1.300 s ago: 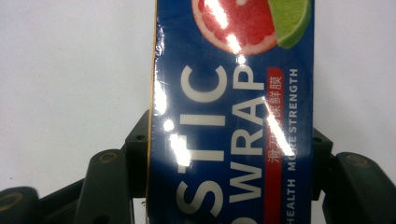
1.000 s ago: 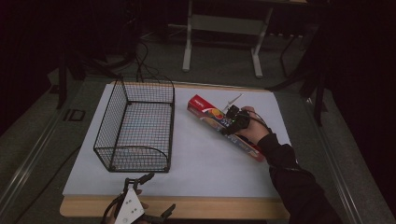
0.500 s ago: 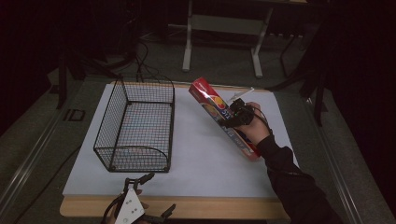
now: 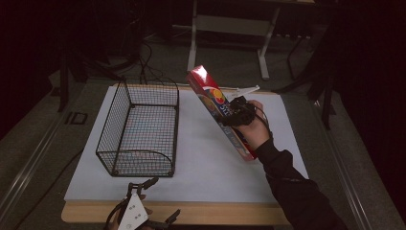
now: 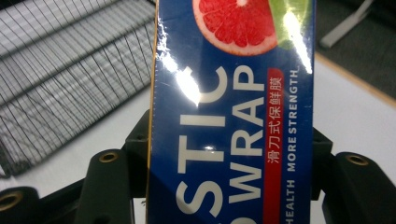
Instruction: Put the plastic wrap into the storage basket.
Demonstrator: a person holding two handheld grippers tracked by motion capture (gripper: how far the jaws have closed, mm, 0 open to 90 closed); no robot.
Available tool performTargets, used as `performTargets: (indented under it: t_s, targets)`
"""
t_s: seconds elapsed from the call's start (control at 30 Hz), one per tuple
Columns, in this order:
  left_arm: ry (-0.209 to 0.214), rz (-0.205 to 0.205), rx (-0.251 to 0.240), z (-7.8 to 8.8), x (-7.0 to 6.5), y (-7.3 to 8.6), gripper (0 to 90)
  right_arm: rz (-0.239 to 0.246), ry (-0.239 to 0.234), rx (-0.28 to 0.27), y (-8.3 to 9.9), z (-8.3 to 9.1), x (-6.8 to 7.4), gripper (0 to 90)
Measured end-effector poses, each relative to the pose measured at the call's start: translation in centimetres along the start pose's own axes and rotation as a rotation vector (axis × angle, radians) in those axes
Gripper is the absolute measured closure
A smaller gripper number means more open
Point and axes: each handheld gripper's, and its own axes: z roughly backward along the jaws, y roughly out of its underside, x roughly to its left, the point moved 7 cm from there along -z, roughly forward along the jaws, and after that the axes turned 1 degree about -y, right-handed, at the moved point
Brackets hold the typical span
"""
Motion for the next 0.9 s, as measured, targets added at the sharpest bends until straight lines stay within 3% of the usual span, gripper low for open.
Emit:
performTargets:
  t_s: [0.1,0.27,0.5,0.7,0.9]
  targets:
    - [0.001,-0.001,-0.001,0.0,0.0,0.0,0.1,-0.008,-0.011,-0.047,-1.0,0.4,0.7,40.4]
    - [0.002,-0.003,0.000,0.0,0.0,0.0,0.1,0.009,-0.003,-0.072,-2.6,0.8,2.0,40.5]
    - [0.003,-0.003,-0.003,0.0,0.0,0.0,0.1,-0.006,0.000,-0.134,-5.0,1.6,3.6,40.4]
    - [0.002,-0.002,-0.006,0.1,0.0,-0.1,0.2,0.031,0.016,-0.176,-7.0,2.1,5.1,40.4]
    - [0.005,-0.002,-0.007,0.1,-0.1,-0.1,0.1,0.028,0.003,-0.201,-8.8,2.2,6.4,40.5]
